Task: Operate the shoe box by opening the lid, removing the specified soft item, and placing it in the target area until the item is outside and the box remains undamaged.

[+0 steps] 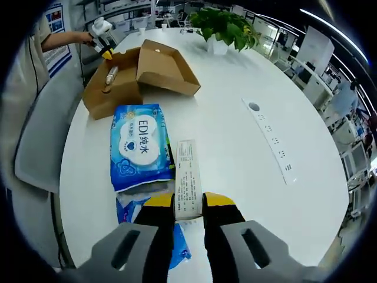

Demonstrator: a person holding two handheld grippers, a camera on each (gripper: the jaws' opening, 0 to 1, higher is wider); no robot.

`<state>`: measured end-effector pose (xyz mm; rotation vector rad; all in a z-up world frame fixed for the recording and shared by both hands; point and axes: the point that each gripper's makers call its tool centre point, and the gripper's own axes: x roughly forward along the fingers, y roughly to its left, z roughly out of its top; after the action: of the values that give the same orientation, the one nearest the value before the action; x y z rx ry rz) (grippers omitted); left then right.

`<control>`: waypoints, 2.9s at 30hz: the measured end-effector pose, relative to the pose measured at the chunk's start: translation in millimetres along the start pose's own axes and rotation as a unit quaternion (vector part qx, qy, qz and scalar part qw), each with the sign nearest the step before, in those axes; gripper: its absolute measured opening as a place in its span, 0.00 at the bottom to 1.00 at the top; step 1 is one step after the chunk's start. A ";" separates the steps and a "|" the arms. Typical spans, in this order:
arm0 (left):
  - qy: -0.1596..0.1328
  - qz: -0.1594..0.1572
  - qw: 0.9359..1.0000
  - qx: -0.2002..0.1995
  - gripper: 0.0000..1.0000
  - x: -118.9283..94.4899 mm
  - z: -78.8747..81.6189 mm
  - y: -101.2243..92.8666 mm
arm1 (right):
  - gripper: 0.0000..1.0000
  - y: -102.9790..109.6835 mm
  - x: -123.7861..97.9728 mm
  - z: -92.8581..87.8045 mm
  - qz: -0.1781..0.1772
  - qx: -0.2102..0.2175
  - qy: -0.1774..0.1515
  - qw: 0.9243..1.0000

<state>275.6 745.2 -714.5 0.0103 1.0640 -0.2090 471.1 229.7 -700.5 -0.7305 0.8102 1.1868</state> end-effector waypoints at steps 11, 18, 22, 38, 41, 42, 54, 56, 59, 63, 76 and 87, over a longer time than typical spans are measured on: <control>0.012 0.004 1.000 0.006 0.07 0.3 -0.6 0.4 | 0.15 -2.6 -2.7 -23.5 0.003 -0.015 0.023 1.000; 0.015 0.006 1.000 0.009 0.07 0.3 -1.1 0.5 | 0.15 2.4 -2.9 -34.2 0.013 -0.046 0.047 0.998; 0.016 0.007 1.000 0.009 0.07 0.2 -1.3 0.1 | 0.15 2.1 -0.6 -43.6 0.020 -0.078 0.069 0.994; 0.017 0.007 1.000 0.009 0.07 0.4 -1.5 -0.5 | 0.16 -5.1 6.4 -63.8 0.039 -0.135 0.107 0.984; 0.019 0.006 1.000 0.009 0.07 0.7 -1.5 -0.5 | 0.16 -6.9 6.6 -63.6 0.039 -0.136 0.106 0.984; 0.019 0.005 1.000 0.009 0.07 0.6 -1.5 -0.5 | 0.16 -7.8 6.7 -64.0 0.039 -0.139 0.107 0.984; 0.020 0.004 1.000 0.013 0.07 0.7 -1.7 -0.6 | 0.16 -16.1 7.1 -65.0 0.028 -0.144 0.112 0.983; 0.020 0.004 1.000 0.013 0.07 0.7 -1.7 -0.4 | 0.16 -16.9 7.3 -65.0 0.026 -0.145 0.113 0.983; 0.019 0.004 1.000 0.013 0.07 0.9 -1.6 0.2 | 0.17 -18.0 7.5 -65.1 0.021 -0.141 0.115 0.983; 0.019 0.005 1.000 0.016 0.07 1.0 -1.3 0.6 | 0.17 -18.7 7.4 -65.4 0.016 -0.138 0.116 0.983; 0.022 0.005 0.998 0.050 0.10 -0.6 2.6 -2.8 | 0.24 -17.9 -6.3 -52.9 -0.020 -0.106 0.097 0.989; 0.005 -0.001 0.995 0.100 0.17 -10.3 18.8 -7.3 | 0.41 6.3 -27.3 -38.9 -0.047 -0.034 0.060 0.997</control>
<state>285.8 737.7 -695.7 0.1919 1.0498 -0.3164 454.2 184.9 -698.1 -0.8935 0.8282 1.0995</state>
